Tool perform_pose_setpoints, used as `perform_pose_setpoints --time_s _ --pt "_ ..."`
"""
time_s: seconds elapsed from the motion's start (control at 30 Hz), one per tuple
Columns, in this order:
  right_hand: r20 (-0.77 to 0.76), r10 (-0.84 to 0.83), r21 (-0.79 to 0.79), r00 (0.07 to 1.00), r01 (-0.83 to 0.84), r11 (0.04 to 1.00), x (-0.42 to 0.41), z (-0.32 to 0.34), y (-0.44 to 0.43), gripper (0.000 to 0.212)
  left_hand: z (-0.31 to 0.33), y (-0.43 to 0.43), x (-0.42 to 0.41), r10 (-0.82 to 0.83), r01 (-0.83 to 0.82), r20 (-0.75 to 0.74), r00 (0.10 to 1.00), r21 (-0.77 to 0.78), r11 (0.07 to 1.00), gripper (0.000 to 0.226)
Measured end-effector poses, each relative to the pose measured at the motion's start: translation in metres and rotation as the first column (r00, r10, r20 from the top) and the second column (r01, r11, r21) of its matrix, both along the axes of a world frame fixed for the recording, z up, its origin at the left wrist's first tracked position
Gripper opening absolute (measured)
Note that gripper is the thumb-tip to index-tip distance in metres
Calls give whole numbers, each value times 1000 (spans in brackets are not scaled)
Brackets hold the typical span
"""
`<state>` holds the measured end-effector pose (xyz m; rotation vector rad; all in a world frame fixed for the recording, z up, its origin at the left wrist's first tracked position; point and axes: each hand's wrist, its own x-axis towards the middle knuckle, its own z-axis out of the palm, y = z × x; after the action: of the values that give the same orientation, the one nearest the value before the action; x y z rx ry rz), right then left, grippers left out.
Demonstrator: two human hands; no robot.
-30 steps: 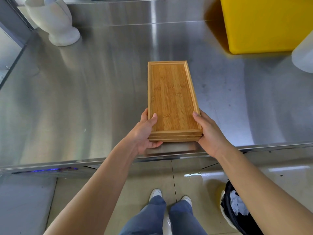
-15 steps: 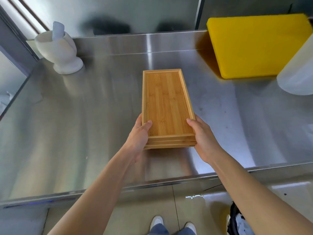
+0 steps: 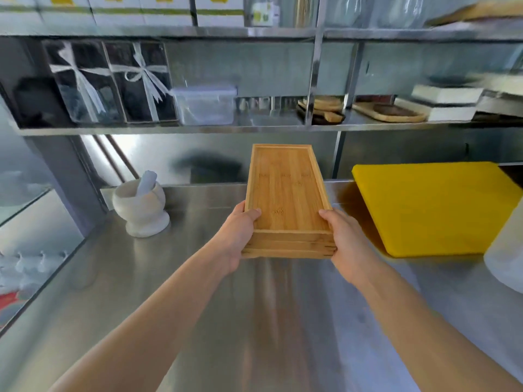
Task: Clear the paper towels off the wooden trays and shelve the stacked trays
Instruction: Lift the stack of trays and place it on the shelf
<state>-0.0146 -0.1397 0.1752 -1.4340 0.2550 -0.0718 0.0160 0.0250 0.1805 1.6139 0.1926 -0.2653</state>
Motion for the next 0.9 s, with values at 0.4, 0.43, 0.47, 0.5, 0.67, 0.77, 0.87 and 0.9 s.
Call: perform_pose_setpoints --time_s 0.4,0.43,0.47,0.5,0.67,0.77,0.87,0.9 --pt "4 38 13 999 -38 999 175 91 -24 10 94 -27 159 129 -130 -17 992 -66 989 28" --pt "-12 41 10 999 -41 999 189 94 -27 9 96 -30 171 136 -138 -35 990 -83 987 29" --pt "-28 48 2 998 -48 999 202 95 -29 10 98 -33 183 146 -150 -51 988 -95 984 31" --pt "-37 59 -5 998 -59 998 215 97 -32 11 98 -35 195 158 -164 -63 985 -103 981 34" --pt "-68 75 -22 995 -77 997 281 96 -37 11 92 -44 260 208 -215 -75 975 -104 971 36" --pt "-73 81 -16 994 -82 996 324 86 -39 13 83 -45 301 211 -220 -89 974 -107 970 35" --pt "-94 94 -22 991 -96 995 368 76 -40 15 72 -43 342 230 -242 -114 967 -111 964 35" --pt "-91 89 -25 992 -92 995 384 72 -38 17 66 -42 357 236 -249 -116 965 -119 961 36"
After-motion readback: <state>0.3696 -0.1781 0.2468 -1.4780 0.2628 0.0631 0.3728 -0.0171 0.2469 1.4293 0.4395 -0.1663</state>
